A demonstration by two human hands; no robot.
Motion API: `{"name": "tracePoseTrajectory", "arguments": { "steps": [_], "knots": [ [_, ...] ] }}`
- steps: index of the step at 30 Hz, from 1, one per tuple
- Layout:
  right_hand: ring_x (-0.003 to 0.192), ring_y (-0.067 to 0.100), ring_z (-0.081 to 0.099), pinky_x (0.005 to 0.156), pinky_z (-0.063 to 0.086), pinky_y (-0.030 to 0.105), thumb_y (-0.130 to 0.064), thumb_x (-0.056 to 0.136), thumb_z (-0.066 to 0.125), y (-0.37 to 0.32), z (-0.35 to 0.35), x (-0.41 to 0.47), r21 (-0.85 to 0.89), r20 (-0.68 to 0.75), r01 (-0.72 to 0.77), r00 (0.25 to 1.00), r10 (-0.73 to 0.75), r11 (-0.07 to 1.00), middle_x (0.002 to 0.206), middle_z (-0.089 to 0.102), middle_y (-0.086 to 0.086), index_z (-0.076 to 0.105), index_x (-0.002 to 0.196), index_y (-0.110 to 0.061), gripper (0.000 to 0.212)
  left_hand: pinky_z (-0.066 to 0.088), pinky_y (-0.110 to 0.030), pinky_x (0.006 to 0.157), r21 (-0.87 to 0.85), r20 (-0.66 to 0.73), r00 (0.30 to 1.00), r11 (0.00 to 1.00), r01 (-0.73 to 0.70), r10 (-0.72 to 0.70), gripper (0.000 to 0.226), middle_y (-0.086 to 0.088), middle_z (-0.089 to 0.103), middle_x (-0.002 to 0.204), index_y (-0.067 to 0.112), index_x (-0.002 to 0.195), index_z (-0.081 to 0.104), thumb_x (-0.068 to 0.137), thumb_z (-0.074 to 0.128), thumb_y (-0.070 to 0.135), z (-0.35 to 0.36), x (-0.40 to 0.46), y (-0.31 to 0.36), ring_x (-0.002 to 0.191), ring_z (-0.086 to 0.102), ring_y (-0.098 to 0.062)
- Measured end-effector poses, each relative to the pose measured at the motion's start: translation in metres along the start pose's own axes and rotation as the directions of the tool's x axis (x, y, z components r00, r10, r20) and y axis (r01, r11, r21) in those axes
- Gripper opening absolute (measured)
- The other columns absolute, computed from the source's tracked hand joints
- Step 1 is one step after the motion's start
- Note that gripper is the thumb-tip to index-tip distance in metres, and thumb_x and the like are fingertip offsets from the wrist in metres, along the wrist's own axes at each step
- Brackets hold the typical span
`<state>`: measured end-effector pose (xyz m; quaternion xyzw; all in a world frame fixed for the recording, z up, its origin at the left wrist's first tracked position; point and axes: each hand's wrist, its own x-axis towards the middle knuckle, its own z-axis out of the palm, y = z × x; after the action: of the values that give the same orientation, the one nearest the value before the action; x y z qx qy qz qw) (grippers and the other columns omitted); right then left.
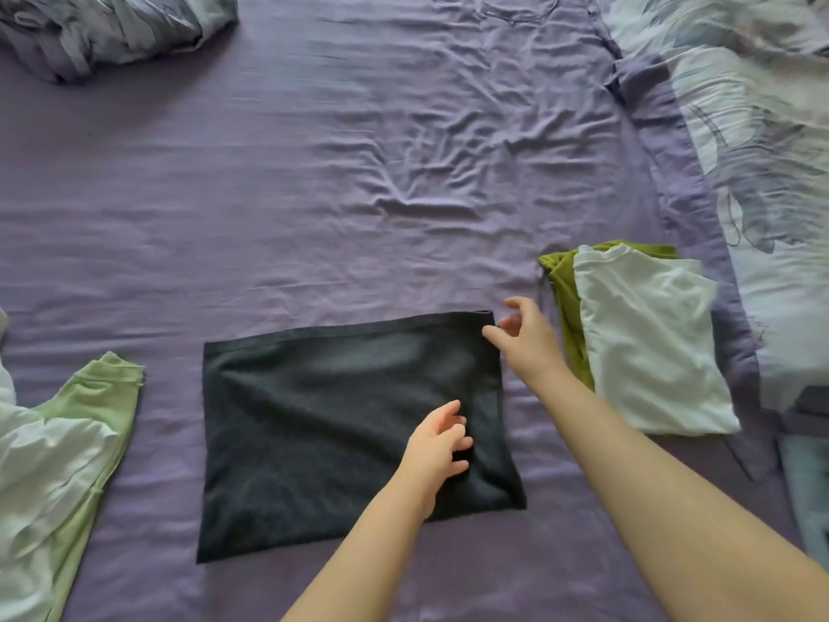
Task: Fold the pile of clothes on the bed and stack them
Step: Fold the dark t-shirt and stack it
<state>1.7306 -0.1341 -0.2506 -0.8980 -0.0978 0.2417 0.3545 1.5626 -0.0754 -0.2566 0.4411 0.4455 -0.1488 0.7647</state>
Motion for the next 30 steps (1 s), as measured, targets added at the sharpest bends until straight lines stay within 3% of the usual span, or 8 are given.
{"name": "tracePoseTrajectory", "arguments": {
  "steps": [8,12,15,19,22,25,27,30],
  "knots": [
    [0.095,0.017,0.059,0.077,0.045,0.028,-0.035,0.084,0.069,0.067,0.038,-0.087,0.013,-0.015,-0.235,0.972,0.235,0.972,0.109,0.062,0.001,0.053,0.121,-0.015,0.044,0.055,-0.023,0.07,-0.042,0.002,1.0,0.999,0.0,0.0,0.053,0.0,0.061,0.114,0.031,0.145,0.032,0.099,0.044,0.008,0.003,-0.01,-0.028,0.097,0.065,-0.014],
    [0.108,0.025,0.059,0.086,0.048,0.037,-0.027,0.091,0.06,0.076,0.044,-0.104,-0.04,0.034,-0.244,0.969,0.245,0.969,0.115,0.065,0.006,0.053,0.125,-0.013,0.037,0.055,-0.025,0.066,-0.012,0.0,1.0,1.0,0.019,-0.019,0.059,-0.003,0.066,0.101,0.037,0.144,0.031,0.095,0.049,0.008,0.004,-0.021,-0.045,0.084,0.069,-0.014],
    [0.099,0.028,0.059,0.079,0.044,0.036,-0.026,0.097,0.052,0.072,0.036,-0.104,-0.012,-0.019,-0.231,0.973,0.231,0.973,0.102,0.067,0.009,0.061,0.108,-0.009,0.022,0.055,-0.024,0.062,0.009,-0.022,0.999,0.999,0.03,-0.03,0.061,-0.005,0.067,0.092,0.036,0.142,0.035,0.092,0.051,0.007,-0.003,-0.026,-0.05,0.07,0.069,-0.013],
    [0.096,0.021,0.065,0.077,0.051,0.028,-0.02,0.095,0.057,0.054,0.033,-0.108,0.297,0.131,-0.234,0.97,0.203,0.926,0.098,0.07,0.001,0.064,0.106,-0.01,0.017,0.055,-0.025,0.057,-0.05,-0.077,0.996,0.998,0.035,-0.038,0.043,-0.006,0.065,0.087,0.023,0.14,0.042,0.099,0.048,0.012,-0.02,-0.024,-0.039,0.066,0.065,-0.015],
    [0.112,0.014,0.061,0.093,0.052,0.031,-0.01,0.088,0.065,0.034,0.036,-0.111,0.531,0.258,-0.263,0.956,0.142,0.805,0.123,0.063,-0.003,0.049,0.135,-0.018,0.05,0.055,-0.026,0.06,-0.086,-0.119,0.993,0.996,0.002,-0.012,0.034,-0.007,0.065,0.091,0.018,0.132,0.05,0.098,0.051,0.016,-0.037,-0.026,-0.025,0.074,0.065,-0.018],
    [0.125,0.01,0.05,0.105,0.044,0.034,0.002,0.085,0.061,0.005,0.048,-0.114,0.526,0.296,-0.165,0.955,0.002,0.834,0.142,0.047,-0.006,0.025,0.149,-0.025,0.078,0.055,-0.028,0.069,-0.092,-0.163,0.985,0.993,-0.069,0.053,0.028,-0.006,0.067,0.096,0.018,0.125,0.056,0.098,0.053,0.018,-0.058,-0.03,-0.01,0.081,0.065,-0.017],
    [0.127,0.007,0.047,0.102,0.045,0.025,0.002,0.084,0.059,-0.018,0.062,-0.119,0.471,0.315,-0.111,0.948,-0.05,0.875,0.147,0.04,-0.009,0.017,0.151,-0.032,0.086,0.055,-0.028,0.072,-0.086,-0.18,0.978,0.989,-0.123,0.106,0.026,-0.006,0.068,0.101,0.02,0.123,0.058,0.098,0.052,0.02,-0.075,-0.035,0.0,0.084,0.065,-0.016],
    [0.134,0.008,0.039,0.109,0.04,0.034,-0.003,0.083,0.056,-0.05,0.091,-0.128,0.416,0.343,-0.047,0.933,-0.109,0.908,0.152,0.03,-0.013,0.012,0.149,-0.044,0.089,0.053,-0.021,0.066,-0.097,-0.195,0.963,0.973,-0.208,0.186,0.026,-0.003,0.067,0.108,0.028,0.123,0.059,0.099,0.049,0.027,-0.102,-0.044,0.016,0.085,0.066,-0.01]
  ]
}}
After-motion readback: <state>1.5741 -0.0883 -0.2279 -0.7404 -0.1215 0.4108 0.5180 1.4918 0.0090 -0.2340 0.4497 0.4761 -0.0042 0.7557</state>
